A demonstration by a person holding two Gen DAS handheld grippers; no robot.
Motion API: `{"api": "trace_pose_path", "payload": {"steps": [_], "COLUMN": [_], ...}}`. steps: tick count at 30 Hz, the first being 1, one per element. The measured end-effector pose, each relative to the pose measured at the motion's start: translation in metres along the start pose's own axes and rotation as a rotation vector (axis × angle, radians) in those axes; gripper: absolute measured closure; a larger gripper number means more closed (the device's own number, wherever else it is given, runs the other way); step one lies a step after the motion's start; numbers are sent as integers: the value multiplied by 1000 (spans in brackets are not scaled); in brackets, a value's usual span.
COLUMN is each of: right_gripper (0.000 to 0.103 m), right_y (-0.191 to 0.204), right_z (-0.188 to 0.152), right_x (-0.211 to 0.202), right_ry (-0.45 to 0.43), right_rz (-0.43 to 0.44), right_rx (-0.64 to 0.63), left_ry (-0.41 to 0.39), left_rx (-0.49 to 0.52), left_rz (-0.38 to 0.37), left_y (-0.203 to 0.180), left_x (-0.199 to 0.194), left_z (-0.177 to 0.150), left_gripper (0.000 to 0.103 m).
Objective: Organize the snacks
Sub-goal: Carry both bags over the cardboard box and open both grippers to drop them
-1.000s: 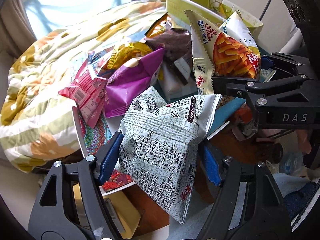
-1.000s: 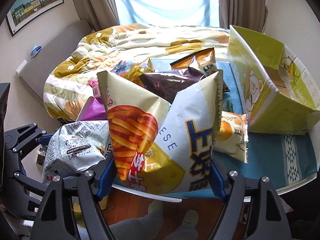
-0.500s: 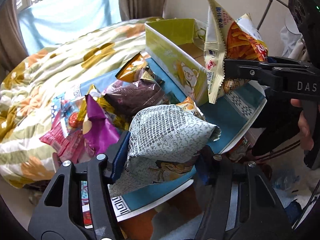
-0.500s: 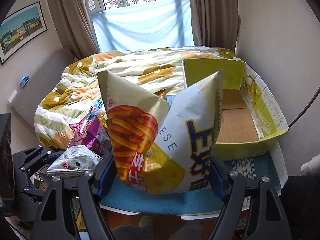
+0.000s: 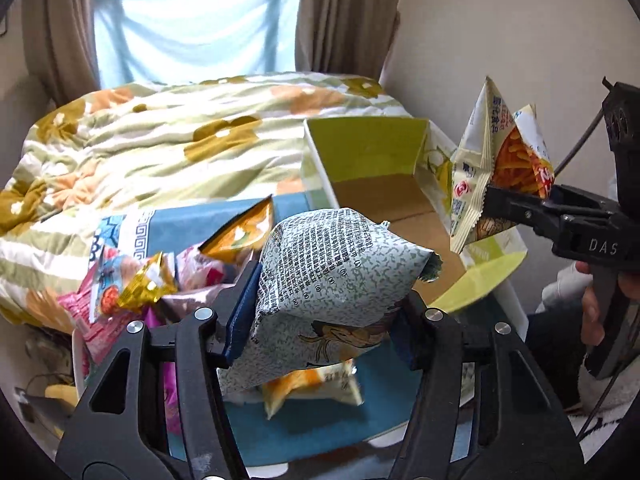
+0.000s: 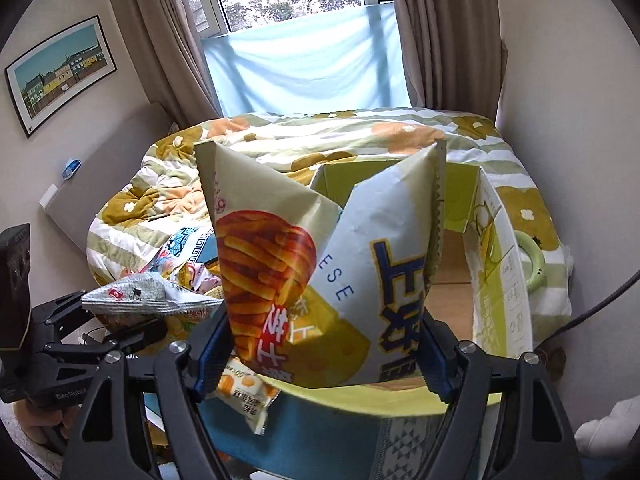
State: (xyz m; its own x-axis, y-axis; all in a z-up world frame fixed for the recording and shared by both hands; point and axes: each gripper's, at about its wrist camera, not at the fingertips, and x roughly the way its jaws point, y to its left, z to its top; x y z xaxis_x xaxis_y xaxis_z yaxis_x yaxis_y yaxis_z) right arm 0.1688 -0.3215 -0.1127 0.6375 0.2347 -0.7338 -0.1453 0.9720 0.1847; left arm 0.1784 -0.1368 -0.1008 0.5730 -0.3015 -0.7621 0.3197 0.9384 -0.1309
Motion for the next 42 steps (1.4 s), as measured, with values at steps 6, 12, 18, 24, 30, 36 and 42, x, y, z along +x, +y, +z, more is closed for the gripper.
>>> {"api": "trace_pose_path", "payload": {"steps": [6, 12, 18, 24, 30, 36, 42], "right_gripper": [27, 27, 27, 27, 25, 23, 23], "right_y": [-49, -88, -117, -134, -142, -133, -124], "right_z": [30, 47, 52, 54, 56, 66, 88], "right_x": [8, 20, 37, 55, 72, 84, 112], "right_ry": [14, 36, 74, 121, 145, 152, 191], "right_rz": [20, 9, -30, -62, -80, -56, -3], "right_rx": [-10, 29, 89, 138, 149, 92, 53], "left_ry": [-63, -16, 90, 143, 159, 140, 133], "left_rx": [9, 27, 70, 71, 53, -1, -10], "left_rz": [-6, -47, -62, -13, 5, 29, 70], "left_y": [-42, -66, -79, -73, -56, -40, -35], "left_x": [25, 86, 159, 198, 189, 160, 144], "left_z": [65, 119, 145, 144, 130, 115, 105], "left_gripper": [49, 49, 49, 2, 0, 0, 0]}}
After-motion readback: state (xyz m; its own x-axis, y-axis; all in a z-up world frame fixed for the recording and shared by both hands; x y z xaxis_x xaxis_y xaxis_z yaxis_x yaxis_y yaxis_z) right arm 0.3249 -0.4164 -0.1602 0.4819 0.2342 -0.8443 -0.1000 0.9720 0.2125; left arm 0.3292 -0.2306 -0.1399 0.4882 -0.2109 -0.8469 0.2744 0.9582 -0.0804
